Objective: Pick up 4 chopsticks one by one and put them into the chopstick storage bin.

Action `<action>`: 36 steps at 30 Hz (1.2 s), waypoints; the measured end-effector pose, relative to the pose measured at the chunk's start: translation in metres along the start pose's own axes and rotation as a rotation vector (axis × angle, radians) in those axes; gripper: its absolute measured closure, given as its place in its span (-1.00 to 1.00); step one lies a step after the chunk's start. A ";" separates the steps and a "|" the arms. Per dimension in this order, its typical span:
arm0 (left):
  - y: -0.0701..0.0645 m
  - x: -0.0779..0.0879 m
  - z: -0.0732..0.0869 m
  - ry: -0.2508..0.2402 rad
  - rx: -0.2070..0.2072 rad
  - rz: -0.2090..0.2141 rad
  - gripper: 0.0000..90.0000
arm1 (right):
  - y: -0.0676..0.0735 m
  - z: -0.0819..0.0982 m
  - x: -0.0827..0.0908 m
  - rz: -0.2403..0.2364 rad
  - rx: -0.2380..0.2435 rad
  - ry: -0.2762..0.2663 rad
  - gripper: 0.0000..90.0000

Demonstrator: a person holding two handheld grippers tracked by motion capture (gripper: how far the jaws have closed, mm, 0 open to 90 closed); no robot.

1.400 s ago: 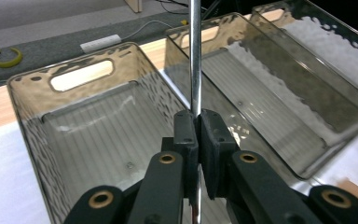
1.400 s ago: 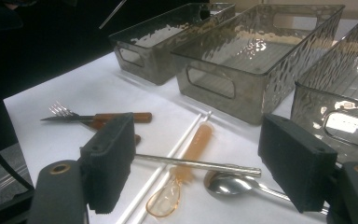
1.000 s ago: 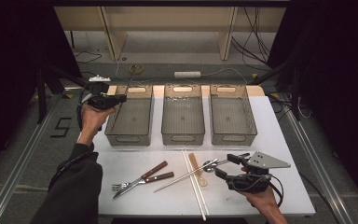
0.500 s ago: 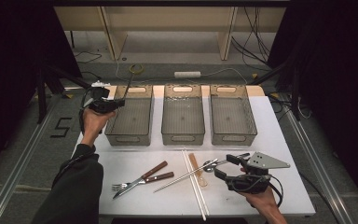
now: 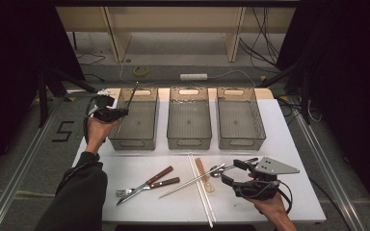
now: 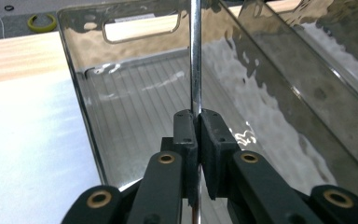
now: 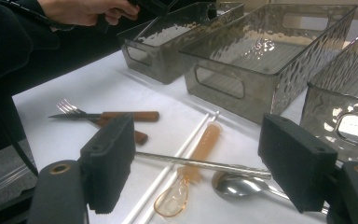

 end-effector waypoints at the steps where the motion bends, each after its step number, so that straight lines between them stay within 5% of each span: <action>1: 0.000 0.000 0.001 0.001 0.000 -0.005 0.87 | 0.000 0.000 0.000 0.000 0.000 0.000 -0.37; 8: -0.001 0.005 0.002 0.005 0.032 0.000 0.63 | 0.000 0.000 0.000 0.000 -0.003 -0.002 -0.37; 15: -0.025 0.026 0.007 -0.057 0.045 0.070 0.16 | -0.001 -0.001 0.002 0.009 0.007 -0.003 -0.37; 17: -0.032 0.029 0.010 -0.026 0.008 0.073 0.05 | -0.001 -0.001 0.002 0.010 0.003 -0.003 -0.37; 20: -0.050 0.039 0.011 -0.049 0.006 0.131 -0.06 | -0.002 -0.003 0.002 0.017 0.009 -0.008 -0.37; 22: -0.061 0.043 0.013 -0.041 -0.025 0.130 -0.13 | -0.002 -0.004 0.004 0.016 0.010 -0.016 -0.37; 36: -0.140 0.059 0.051 0.025 -0.191 0.229 -0.30 | -0.003 -0.002 0.004 0.035 0.010 0.003 -0.37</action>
Point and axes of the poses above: each handheld gripper's, and its own axes: x roughly backward along the jaws, z roughly out of its underside, y roughly to its left, the point moved 7 cm from there along -x, roughly forward along the jaws, and after that the axes turned 3 degrees about -z, right-handed, at the moved point
